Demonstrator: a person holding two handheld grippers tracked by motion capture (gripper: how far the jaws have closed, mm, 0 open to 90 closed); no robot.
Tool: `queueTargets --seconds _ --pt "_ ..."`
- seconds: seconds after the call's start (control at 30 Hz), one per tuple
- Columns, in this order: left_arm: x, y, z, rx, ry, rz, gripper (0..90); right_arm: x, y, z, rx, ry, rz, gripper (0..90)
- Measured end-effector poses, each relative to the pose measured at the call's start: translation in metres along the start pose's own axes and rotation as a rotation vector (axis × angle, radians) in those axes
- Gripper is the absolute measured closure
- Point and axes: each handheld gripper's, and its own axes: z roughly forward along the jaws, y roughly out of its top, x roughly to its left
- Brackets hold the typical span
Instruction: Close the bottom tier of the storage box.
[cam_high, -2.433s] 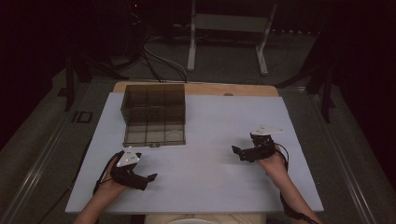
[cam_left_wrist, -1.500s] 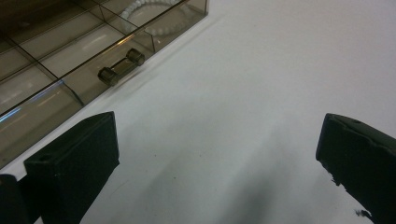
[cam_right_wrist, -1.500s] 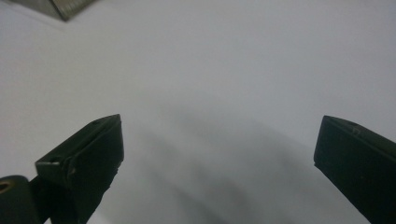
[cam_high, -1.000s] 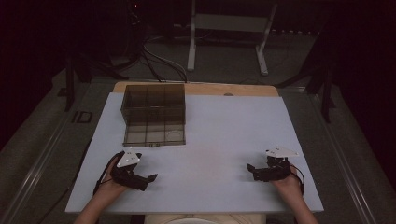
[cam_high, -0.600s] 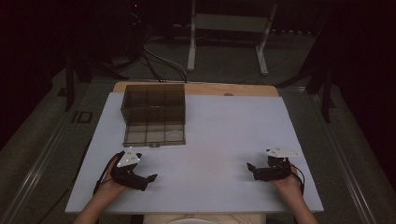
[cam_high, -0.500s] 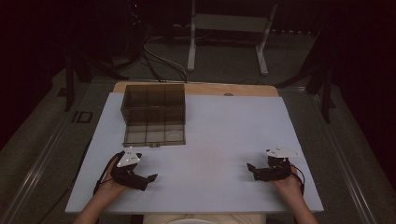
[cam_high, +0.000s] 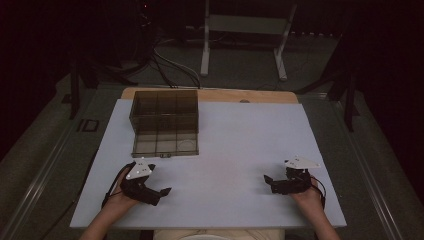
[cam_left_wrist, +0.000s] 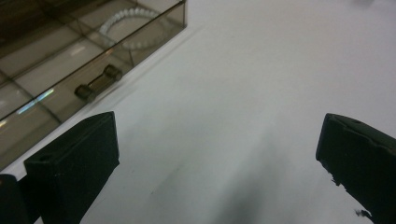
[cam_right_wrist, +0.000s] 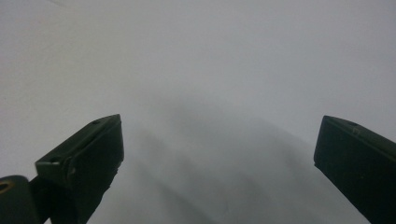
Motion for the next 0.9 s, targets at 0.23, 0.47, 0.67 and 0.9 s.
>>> queueTargets --seconds 0.23,0.47,0.67,0.9 --pt "0.001 0.013 -0.004 -0.046 -0.012 -0.001 0.7 0.0 0.001 -0.002 -0.01 -0.006 0.001 1.3" --pt "0.008 0.028 -0.009 -0.058 0.027 0.0 0.7 0.0 0.002 -0.004 -0.016 -0.005 0.005 1.3" --pt "0.017 0.038 -0.016 -0.071 0.07 -0.018 0.7 0.0 0.002 -0.004 -0.016 -0.003 0.005 1.3" --pt "0.027 0.049 -0.025 -0.096 0.127 -0.055 0.7 0.0 0.002 -0.004 -0.018 -0.002 0.006 1.3"
